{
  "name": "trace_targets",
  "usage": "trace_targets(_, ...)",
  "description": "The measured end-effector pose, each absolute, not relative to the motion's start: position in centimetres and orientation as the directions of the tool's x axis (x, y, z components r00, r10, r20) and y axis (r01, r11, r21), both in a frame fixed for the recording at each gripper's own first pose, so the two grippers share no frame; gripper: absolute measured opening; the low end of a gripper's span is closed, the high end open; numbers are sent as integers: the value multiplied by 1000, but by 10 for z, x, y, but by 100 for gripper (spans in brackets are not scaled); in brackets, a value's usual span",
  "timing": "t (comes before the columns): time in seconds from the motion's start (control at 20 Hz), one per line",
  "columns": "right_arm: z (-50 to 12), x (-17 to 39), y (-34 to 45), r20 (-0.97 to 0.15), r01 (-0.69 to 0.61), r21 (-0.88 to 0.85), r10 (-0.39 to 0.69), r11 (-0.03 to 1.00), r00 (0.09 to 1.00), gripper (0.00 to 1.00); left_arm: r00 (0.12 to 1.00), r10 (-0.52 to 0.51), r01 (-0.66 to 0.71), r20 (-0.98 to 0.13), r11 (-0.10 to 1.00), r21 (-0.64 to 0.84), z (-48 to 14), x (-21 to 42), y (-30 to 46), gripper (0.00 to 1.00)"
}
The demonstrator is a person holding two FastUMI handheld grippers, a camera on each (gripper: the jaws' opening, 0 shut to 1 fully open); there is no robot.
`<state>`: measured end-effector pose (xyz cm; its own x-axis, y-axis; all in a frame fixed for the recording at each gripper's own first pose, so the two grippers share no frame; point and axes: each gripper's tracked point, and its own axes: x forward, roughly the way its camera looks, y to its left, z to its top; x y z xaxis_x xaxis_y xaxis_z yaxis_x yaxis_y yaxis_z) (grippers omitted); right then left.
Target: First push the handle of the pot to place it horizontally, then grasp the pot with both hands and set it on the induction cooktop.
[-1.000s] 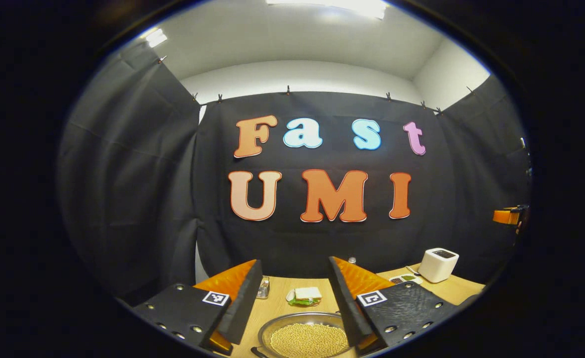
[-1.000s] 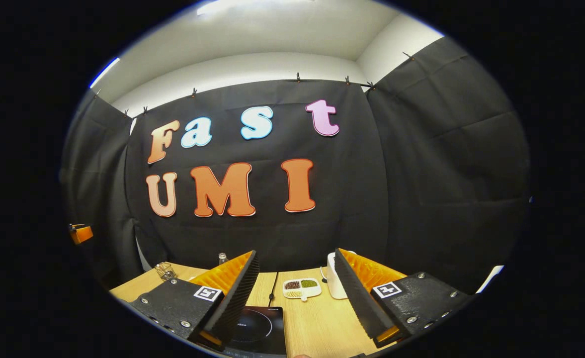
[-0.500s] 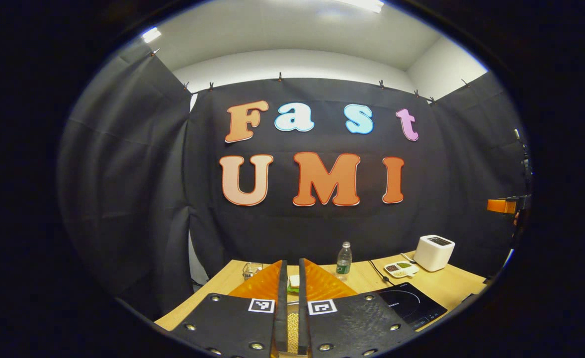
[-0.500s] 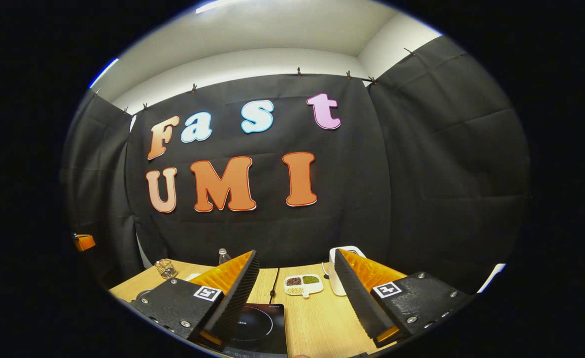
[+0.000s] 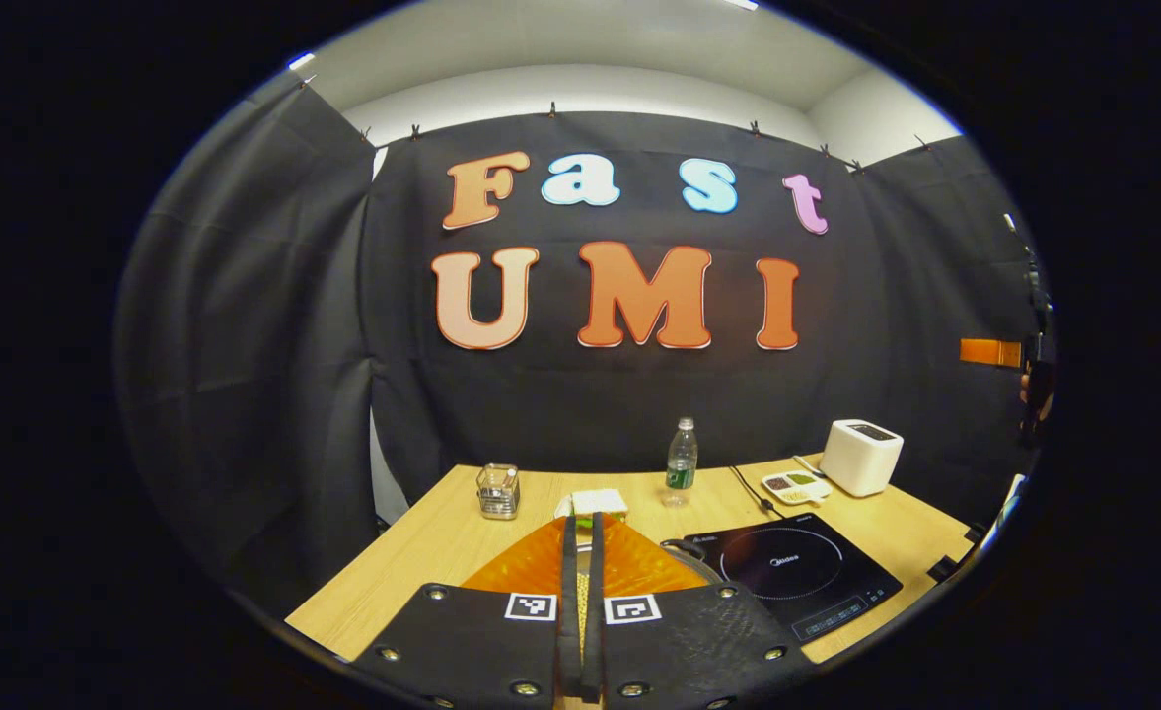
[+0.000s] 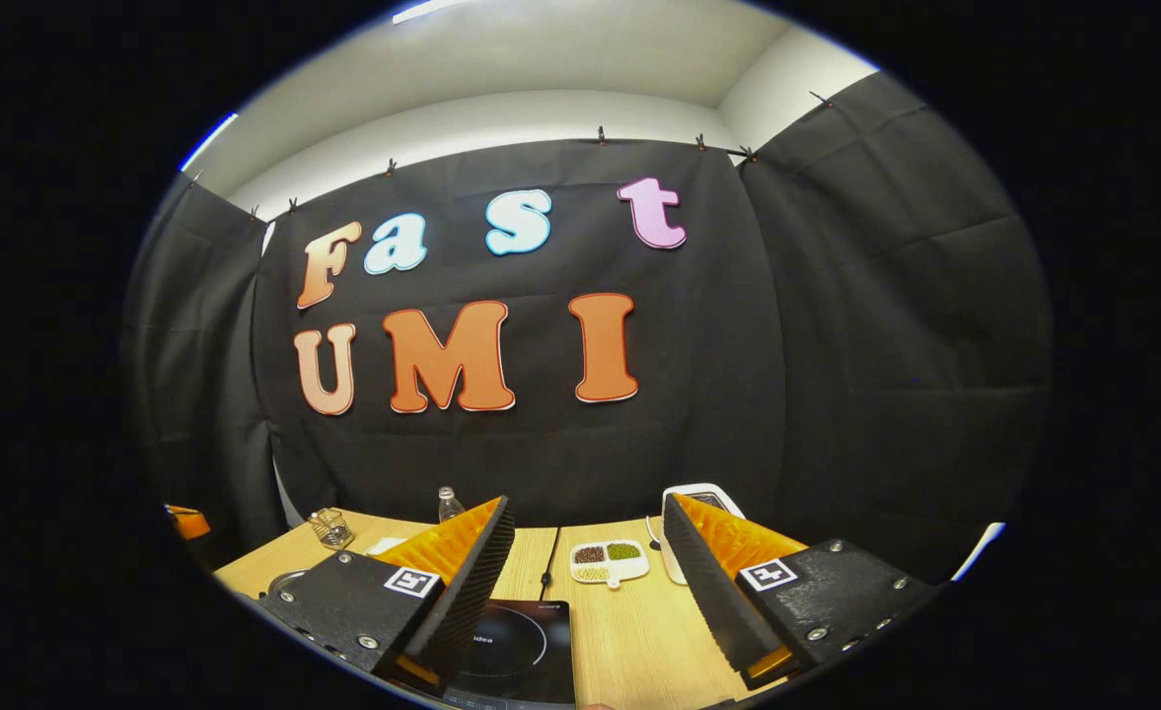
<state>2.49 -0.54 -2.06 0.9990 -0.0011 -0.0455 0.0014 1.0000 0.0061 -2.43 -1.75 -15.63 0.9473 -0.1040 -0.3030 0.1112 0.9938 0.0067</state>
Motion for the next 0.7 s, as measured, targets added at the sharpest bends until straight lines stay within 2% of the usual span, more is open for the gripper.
trace_targets(0.35, -22, 29, -1, -38, 3, -12, -4, 1000, 999, 100, 881, -84, 65, -466, 996, -57, -242, -58, -1, 2)
trace_targets(0.4, -22, 29, 0, -35, 3, -18, -3, 1000, 999, 95, 870, -83, 57, -485, 996, -69, -253, -63, 1, 2)
trace_targets(0.55, -25, 30, 10, -44, -20, -16, 20, 1000, 999, 95, 848, -65, 16, -526, 995, -97, -277, -78, 12, 3)
trace_targets(0.65, -29, 31, 13, -49, -28, -20, 27, 999, 998, 95, 829, -39, -14, -558, 996, -91, -295, -87, 21, 3)
trace_targets(0.7, -30, 32, 16, -52, -32, -20, 31, 999, 998, 100, 820, -36, -22, -571, 995, -95, -302, -91, 23, 3)
